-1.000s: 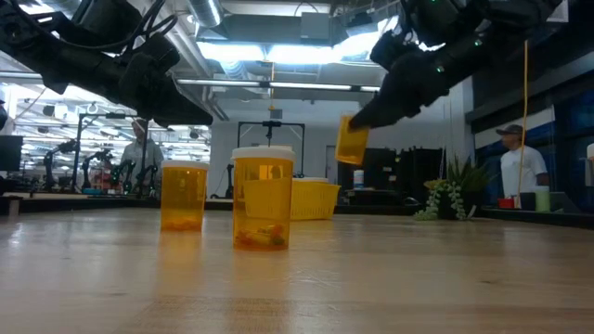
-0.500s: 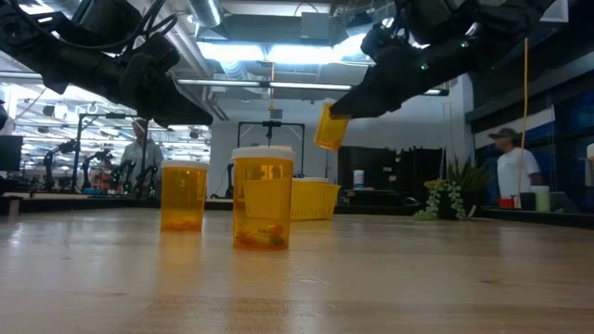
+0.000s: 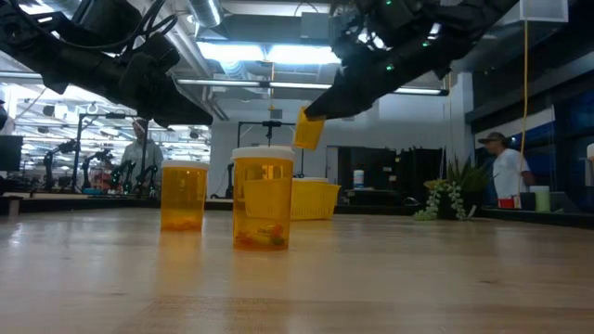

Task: Pick and place pill bottles into a basket
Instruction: Put the pill bottle into the bin

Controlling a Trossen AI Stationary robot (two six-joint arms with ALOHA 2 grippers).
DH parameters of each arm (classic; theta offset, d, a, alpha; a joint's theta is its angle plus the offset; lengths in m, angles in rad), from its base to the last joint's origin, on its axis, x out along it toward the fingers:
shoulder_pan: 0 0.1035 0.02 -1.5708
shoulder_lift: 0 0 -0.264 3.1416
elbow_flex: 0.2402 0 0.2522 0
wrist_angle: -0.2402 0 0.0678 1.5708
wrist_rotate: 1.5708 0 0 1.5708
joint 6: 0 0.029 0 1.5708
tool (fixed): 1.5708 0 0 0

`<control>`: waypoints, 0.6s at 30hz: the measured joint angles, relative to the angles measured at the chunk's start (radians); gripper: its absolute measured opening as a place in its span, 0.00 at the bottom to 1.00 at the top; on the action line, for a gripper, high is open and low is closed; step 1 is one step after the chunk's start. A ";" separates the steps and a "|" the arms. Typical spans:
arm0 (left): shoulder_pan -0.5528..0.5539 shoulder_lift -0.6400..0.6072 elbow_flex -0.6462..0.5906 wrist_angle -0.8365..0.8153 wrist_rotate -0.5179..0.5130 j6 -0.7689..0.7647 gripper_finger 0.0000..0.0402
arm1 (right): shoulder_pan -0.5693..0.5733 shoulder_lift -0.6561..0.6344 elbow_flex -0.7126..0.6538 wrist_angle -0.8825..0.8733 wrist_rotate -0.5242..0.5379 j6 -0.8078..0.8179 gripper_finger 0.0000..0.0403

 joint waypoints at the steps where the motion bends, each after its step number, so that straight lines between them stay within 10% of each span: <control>1: 0.000 0.000 0.000 0.000 0.000 0.000 0.08 | -0.004 0.014 0.014 -0.002 -0.001 -0.002 0.55; 18: 0.000 0.000 0.000 0.002 0.000 0.000 0.08 | -0.016 0.152 0.086 0.003 -0.001 -0.043 0.55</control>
